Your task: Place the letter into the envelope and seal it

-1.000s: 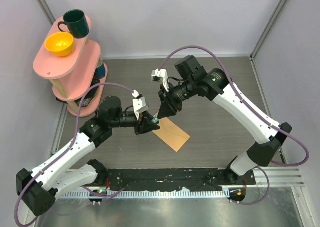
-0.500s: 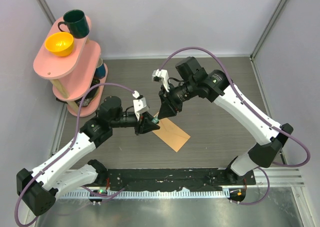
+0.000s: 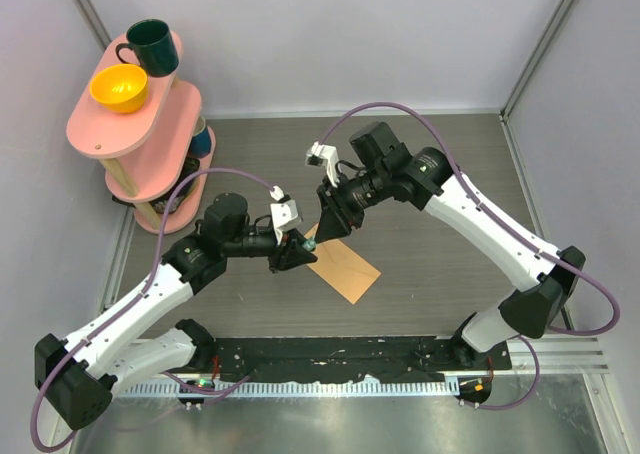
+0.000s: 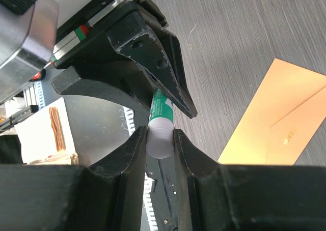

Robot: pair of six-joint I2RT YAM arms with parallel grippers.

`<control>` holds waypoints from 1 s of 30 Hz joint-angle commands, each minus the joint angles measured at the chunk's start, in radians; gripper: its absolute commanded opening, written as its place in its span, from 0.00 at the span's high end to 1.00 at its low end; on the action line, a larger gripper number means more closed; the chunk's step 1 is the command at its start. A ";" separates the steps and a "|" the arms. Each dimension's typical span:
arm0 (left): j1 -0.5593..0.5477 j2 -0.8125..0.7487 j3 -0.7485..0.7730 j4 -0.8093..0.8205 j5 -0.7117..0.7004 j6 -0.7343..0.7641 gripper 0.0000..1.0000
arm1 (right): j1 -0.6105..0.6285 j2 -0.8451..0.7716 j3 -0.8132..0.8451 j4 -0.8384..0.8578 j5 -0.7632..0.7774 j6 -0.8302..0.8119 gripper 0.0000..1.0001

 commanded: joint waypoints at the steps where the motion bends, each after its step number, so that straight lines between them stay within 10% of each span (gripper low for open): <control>1: 0.010 -0.017 0.101 0.314 -0.065 0.020 1.00 | 0.020 0.043 0.009 -0.092 -0.060 0.047 0.99; 5: 0.010 -0.024 0.103 0.282 -0.062 0.027 0.90 | -0.041 0.043 0.029 -0.098 -0.032 0.044 0.99; 9: 0.011 -0.025 0.130 0.153 0.004 0.092 0.55 | -0.106 0.041 0.055 -0.112 -0.012 0.029 0.99; 15: 0.011 -0.065 0.160 -0.080 0.048 0.229 0.28 | -0.225 0.040 0.105 -0.164 0.043 -0.048 0.99; 30: 0.063 -0.088 0.186 -0.312 0.097 0.197 0.16 | -0.516 0.236 0.262 -0.477 0.186 -0.442 0.99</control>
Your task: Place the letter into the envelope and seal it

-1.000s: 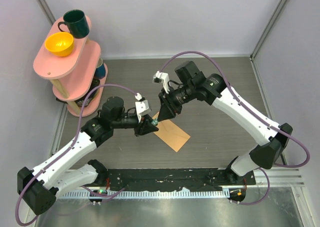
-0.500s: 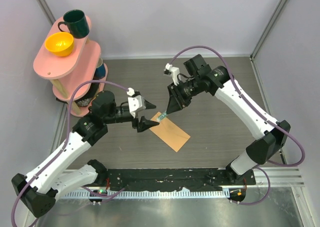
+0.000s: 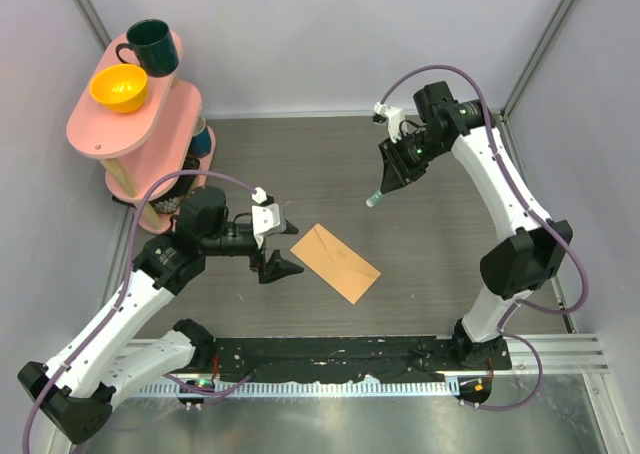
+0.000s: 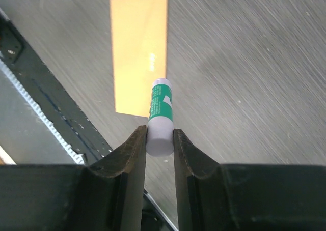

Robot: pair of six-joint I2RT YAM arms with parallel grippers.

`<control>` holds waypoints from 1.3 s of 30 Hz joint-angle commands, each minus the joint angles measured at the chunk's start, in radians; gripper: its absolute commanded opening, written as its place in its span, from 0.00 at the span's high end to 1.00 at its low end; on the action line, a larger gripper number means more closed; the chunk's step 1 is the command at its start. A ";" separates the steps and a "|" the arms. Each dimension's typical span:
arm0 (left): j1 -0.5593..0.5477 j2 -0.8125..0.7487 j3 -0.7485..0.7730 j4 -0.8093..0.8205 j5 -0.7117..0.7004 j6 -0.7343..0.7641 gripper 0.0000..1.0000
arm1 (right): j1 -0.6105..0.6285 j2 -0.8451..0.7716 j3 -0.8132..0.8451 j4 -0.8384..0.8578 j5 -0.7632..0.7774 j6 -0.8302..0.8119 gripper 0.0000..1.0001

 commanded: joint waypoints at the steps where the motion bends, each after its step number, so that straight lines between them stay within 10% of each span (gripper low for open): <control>1: 0.006 -0.011 0.029 -0.024 0.031 -0.030 0.16 | -0.061 0.089 0.057 -0.196 0.042 -0.183 0.99; 13: 0.006 -0.023 0.006 -0.001 -0.010 -0.049 0.16 | -0.145 0.077 -0.173 0.069 0.498 -0.168 0.99; 39: 0.007 -0.023 -0.030 0.066 -0.055 -0.069 0.16 | -0.178 0.147 -0.351 0.350 0.502 -0.079 0.93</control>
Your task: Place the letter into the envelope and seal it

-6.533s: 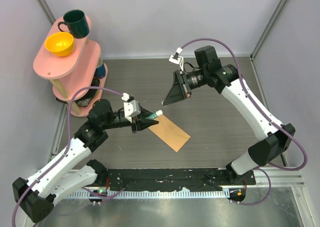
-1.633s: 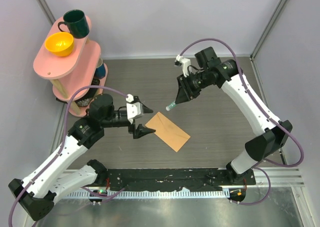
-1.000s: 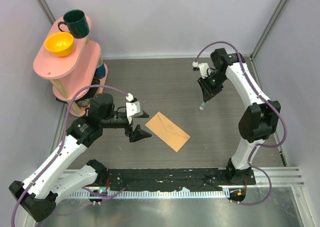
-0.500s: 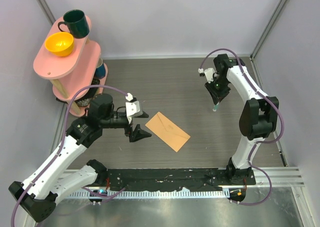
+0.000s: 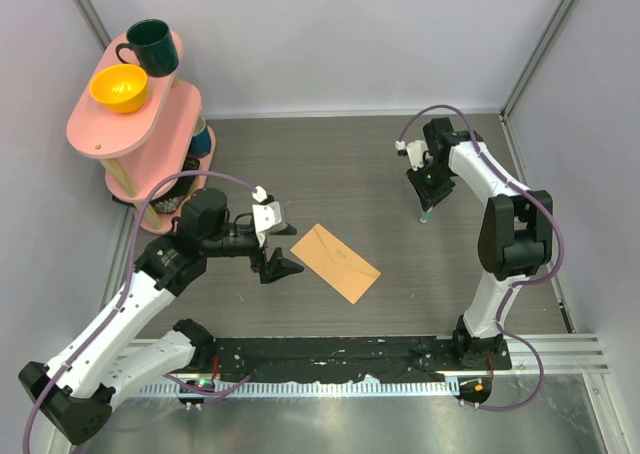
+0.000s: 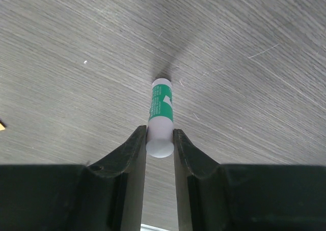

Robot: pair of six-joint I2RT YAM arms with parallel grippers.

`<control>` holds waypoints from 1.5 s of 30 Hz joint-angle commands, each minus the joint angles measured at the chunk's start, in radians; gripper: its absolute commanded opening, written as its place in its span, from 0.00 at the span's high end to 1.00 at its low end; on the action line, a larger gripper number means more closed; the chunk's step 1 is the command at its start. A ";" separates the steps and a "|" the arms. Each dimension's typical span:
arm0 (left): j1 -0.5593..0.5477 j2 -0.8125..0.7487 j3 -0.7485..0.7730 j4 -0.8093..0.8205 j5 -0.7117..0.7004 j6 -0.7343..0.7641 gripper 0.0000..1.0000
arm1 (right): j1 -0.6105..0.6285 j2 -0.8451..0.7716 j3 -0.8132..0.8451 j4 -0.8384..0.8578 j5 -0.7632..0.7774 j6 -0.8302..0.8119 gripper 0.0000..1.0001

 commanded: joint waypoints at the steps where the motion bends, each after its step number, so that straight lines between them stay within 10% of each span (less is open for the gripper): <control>1: 0.004 -0.016 -0.009 0.071 -0.018 -0.020 0.16 | -0.001 -0.007 -0.003 0.069 0.011 0.036 0.92; 24: 0.004 -0.015 -0.026 0.093 -0.029 -0.025 0.16 | -0.001 0.003 -0.024 0.056 -0.001 0.062 0.52; 33: 0.004 0.029 0.058 -0.008 -0.066 -0.034 0.00 | -0.016 -0.067 0.045 0.018 0.005 0.061 0.12; 45: 0.052 0.249 0.385 -0.302 -0.282 -0.172 0.00 | -0.065 -0.248 0.367 -0.037 -0.124 0.177 0.08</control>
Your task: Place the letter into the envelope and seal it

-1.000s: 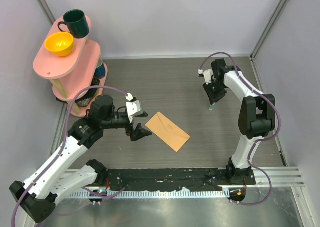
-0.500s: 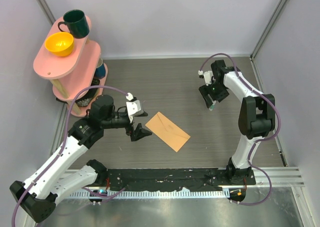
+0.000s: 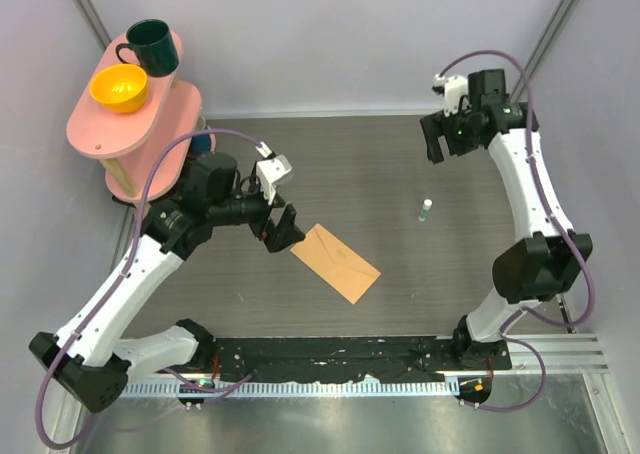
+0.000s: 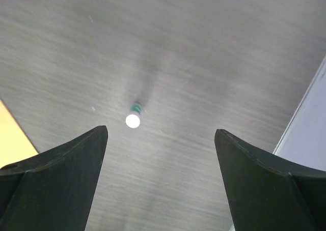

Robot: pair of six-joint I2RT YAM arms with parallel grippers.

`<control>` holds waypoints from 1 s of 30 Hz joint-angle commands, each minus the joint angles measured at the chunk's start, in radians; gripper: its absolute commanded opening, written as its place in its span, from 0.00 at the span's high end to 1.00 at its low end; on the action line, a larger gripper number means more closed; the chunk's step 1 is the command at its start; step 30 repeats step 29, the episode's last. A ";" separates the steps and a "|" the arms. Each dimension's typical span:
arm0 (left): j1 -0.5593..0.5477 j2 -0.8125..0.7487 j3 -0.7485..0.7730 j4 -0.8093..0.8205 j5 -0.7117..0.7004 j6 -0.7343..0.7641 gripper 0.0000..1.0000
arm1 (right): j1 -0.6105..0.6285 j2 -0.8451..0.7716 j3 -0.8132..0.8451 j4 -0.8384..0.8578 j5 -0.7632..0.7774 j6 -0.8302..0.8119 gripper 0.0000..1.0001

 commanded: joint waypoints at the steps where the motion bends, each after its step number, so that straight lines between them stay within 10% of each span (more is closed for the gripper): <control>1: 0.066 0.102 0.153 -0.152 -0.078 -0.072 0.00 | 0.007 -0.110 0.142 -0.064 -0.111 0.096 0.08; 10: 0.155 0.384 0.442 -0.378 -0.343 -0.286 0.00 | 0.010 -0.268 0.012 -0.136 -0.338 0.139 0.07; 21: 0.154 0.310 0.134 -0.240 -0.460 -0.354 0.00 | 0.016 -0.571 -0.435 -0.069 -0.390 0.132 0.07; 30: 0.152 0.285 0.132 -0.229 -0.544 -0.328 0.00 | 0.017 -0.611 -0.497 -0.034 -0.393 0.132 0.07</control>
